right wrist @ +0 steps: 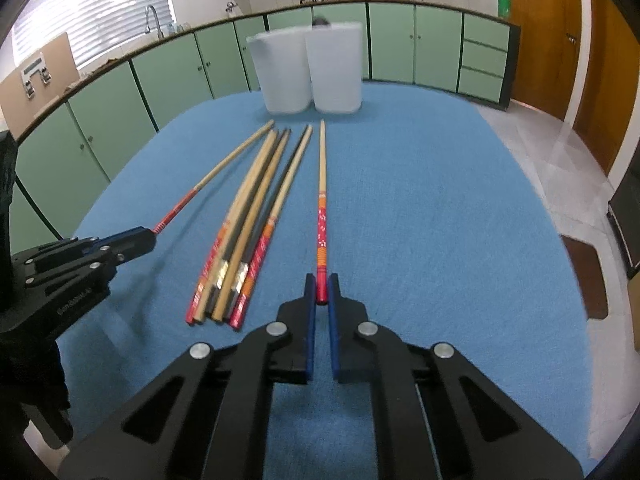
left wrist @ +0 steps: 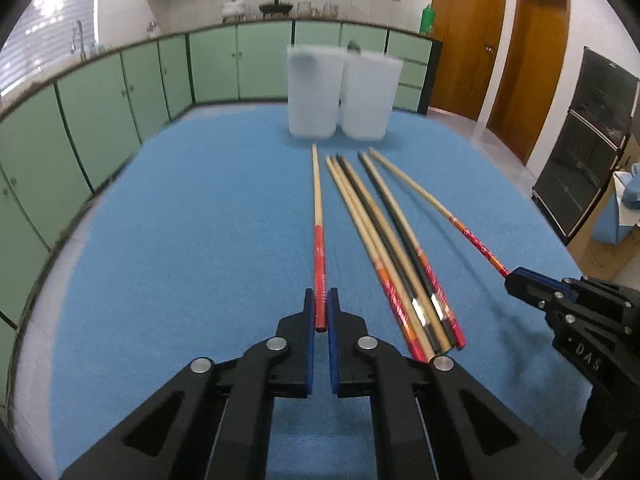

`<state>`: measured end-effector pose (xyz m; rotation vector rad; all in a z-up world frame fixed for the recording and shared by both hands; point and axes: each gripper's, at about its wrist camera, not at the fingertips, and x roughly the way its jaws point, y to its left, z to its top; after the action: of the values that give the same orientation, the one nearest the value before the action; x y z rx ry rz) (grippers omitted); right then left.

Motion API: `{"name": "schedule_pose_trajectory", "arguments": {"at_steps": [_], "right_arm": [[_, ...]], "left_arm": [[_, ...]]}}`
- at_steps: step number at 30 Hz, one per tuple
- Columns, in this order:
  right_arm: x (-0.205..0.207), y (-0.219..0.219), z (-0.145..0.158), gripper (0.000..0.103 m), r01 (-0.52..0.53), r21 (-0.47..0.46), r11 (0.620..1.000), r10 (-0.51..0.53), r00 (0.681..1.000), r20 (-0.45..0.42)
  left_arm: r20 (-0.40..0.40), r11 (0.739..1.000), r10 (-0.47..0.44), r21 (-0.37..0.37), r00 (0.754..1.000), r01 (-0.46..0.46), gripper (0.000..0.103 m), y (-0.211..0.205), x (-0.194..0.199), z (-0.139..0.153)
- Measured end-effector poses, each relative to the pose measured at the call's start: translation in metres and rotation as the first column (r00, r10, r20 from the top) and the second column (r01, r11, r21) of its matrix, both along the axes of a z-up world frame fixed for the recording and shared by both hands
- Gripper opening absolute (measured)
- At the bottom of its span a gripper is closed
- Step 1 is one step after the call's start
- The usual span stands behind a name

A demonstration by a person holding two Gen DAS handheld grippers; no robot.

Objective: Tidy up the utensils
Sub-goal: 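Grasp another red chopstick with the left tool while the right tool holds its chopstick, then lift both chopsticks over the white caddy and release them inside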

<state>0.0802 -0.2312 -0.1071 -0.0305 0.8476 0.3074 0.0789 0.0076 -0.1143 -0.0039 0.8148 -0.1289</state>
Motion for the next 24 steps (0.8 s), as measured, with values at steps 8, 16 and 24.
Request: {"name": "schedule_pose_trajectory", "arguments": {"at_steps": [8, 16, 24], "right_arm": [[0.007, -0.01, 0.069, 0.005, -0.025, 0.031, 0.999, 0.021, 0.992, 0.122], [0.035, -0.015, 0.138, 0.005, -0.06, 0.064, 0.996, 0.044, 0.974, 0.22], [0.076, -0.006, 0.181, 0.005, -0.103, 0.044, 0.994, 0.088, 0.962, 0.26]], "left_arm": [[0.159, 1.0, -0.005, -0.018, 0.987, 0.008, 0.006, 0.012, -0.003, 0.074], [0.257, 0.998, -0.028, -0.044, 0.966, 0.04, 0.006, 0.015, 0.019, 0.128], [0.279, 0.994, -0.046, -0.086, 0.959, 0.073, 0.006, 0.017, 0.057, 0.154]]}}
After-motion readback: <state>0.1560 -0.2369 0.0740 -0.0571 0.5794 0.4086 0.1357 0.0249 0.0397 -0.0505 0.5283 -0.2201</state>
